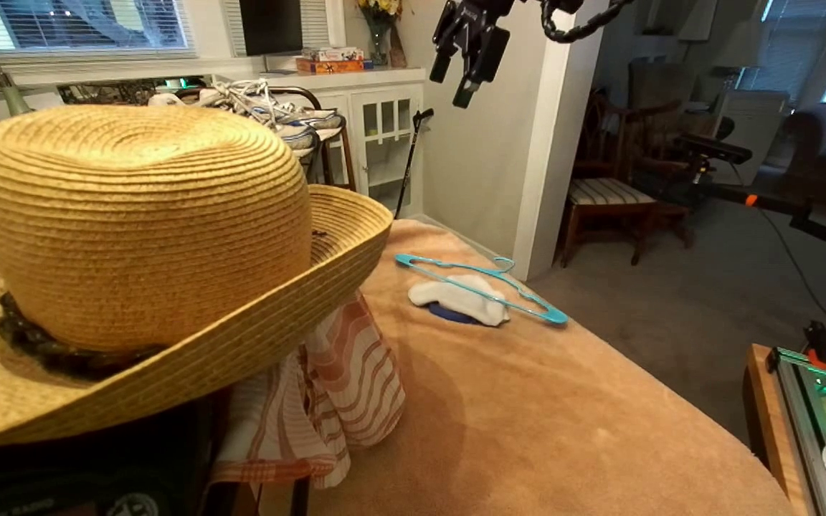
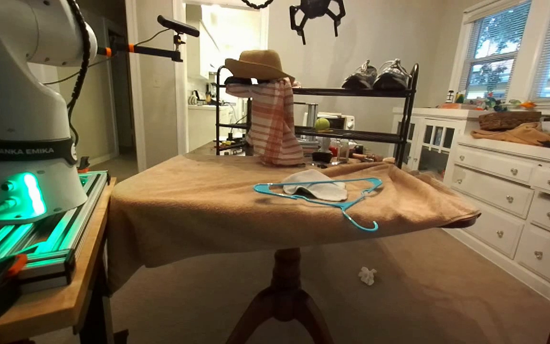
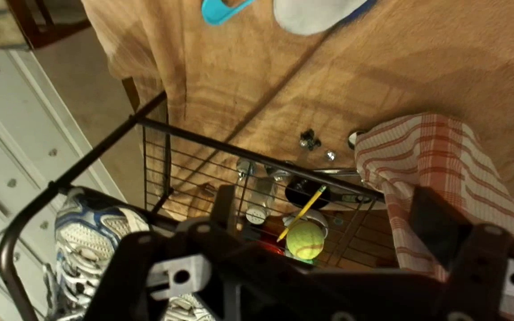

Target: Put the yellow pencil on the bottom shelf of the rack.

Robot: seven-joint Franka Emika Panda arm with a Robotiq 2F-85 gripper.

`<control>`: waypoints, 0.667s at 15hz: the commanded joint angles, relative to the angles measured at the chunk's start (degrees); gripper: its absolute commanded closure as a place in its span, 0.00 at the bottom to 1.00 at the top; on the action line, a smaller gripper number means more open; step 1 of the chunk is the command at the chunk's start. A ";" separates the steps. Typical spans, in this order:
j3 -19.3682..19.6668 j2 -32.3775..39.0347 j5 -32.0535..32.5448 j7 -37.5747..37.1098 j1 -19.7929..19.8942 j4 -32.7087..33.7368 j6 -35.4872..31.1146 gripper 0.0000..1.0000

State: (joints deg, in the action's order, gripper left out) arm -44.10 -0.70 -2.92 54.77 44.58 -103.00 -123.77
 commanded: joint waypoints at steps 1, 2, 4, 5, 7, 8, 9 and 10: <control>15.43 -1.56 1.64 -11.81 -15.59 1.58 7.56 0.00; 19.74 -1.23 0.55 -14.14 -20.14 2.14 9.76 0.00; 27.79 -1.36 0.85 -10.22 -28.06 1.57 6.75 0.00; 29.97 -1.40 0.72 -10.09 -30.24 1.51 6.65 0.00; 31.42 -1.34 0.65 -10.03 -31.65 1.52 6.65 0.00; 31.54 -1.32 0.64 -10.01 -31.75 1.52 6.65 0.00; 31.56 -1.30 0.63 -10.01 -31.77 1.52 6.65 0.00; 31.59 -1.29 0.63 -10.00 -31.79 1.52 6.65 0.00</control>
